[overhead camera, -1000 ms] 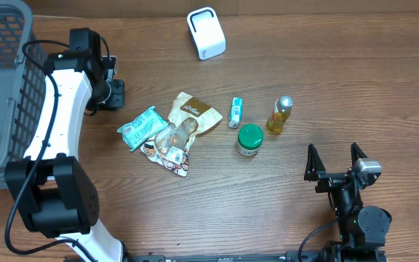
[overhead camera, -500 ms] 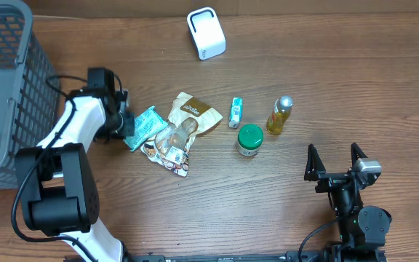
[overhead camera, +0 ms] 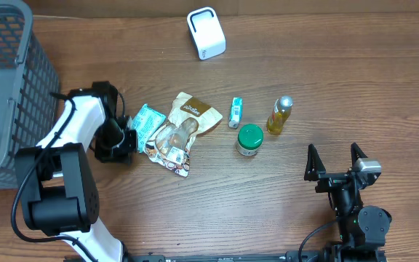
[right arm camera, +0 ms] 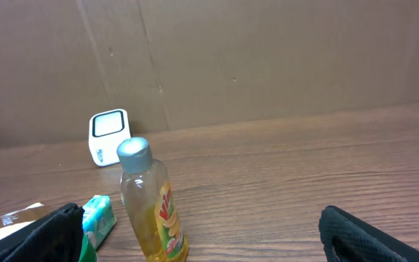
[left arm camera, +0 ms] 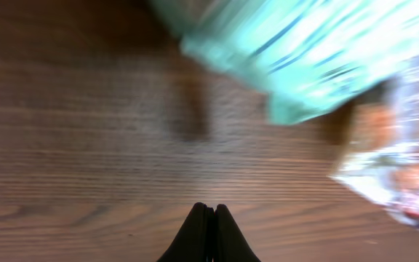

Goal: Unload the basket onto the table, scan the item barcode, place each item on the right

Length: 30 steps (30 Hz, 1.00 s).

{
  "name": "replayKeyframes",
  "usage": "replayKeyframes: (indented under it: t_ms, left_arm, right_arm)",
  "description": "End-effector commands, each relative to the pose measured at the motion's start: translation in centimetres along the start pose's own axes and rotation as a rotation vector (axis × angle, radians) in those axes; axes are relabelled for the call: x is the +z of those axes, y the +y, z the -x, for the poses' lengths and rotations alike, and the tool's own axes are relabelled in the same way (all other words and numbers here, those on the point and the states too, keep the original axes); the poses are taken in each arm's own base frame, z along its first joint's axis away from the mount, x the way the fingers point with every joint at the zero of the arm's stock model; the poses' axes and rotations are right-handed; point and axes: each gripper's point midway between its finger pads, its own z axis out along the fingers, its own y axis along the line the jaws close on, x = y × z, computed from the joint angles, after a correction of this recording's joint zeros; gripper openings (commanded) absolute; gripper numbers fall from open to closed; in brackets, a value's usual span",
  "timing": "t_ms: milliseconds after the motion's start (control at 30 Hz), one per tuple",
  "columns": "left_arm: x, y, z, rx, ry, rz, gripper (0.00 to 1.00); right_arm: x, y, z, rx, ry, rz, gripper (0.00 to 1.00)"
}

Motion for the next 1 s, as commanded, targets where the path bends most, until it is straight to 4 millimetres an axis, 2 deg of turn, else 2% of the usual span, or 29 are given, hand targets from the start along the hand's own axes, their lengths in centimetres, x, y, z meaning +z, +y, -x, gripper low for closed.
replayKeyframes:
  t_ms: [0, 67, 133, 233, 333, 500, 700, 967]
  left_arm:
    - [-3.8, -2.7, 3.2, -0.001, -0.120, -0.134, 0.04]
    - [-5.4, -3.5, 4.7, 0.015, -0.182, -0.162, 0.04]
    - [-6.3, -3.4, 6.3, 0.036, -0.250, -0.139, 0.04]
    - [-6.4, -2.5, 8.5, 0.079, -0.346, -0.068, 0.06]
    - [-5.9, -3.0, 9.9, 0.105, -0.406, -0.078, 0.04]
    - [-4.5, -4.9, 9.7, 0.137, -0.403, -0.175, 0.04]
    - [-2.7, -5.1, 9.3, 0.146, -0.394, -0.184, 0.04]
    - [-1.1, -5.2, 10.3, 0.163, -0.456, -0.188, 0.04]
  right_arm:
    - [0.0, -0.1, -0.2, 0.004, -0.001, -0.004, 1.00]
    - [0.0, -0.1, -0.2, 0.004, -0.001, -0.004, 1.00]
    - [0.0, -0.1, -0.2, 0.004, -0.001, -0.004, 1.00]
    - [0.0, -0.1, -0.2, 0.004, -0.001, -0.004, 1.00]
    - [0.0, -0.1, -0.2, 0.004, -0.001, -0.004, 1.00]
    - [0.0, -0.1, -0.2, 0.004, -0.001, -0.004, 1.00]
    - [0.0, -0.1, -0.2, 0.004, -0.001, -0.004, 1.00]
    - [0.0, -0.1, -0.2, 0.004, -0.001, -0.004, 1.00]
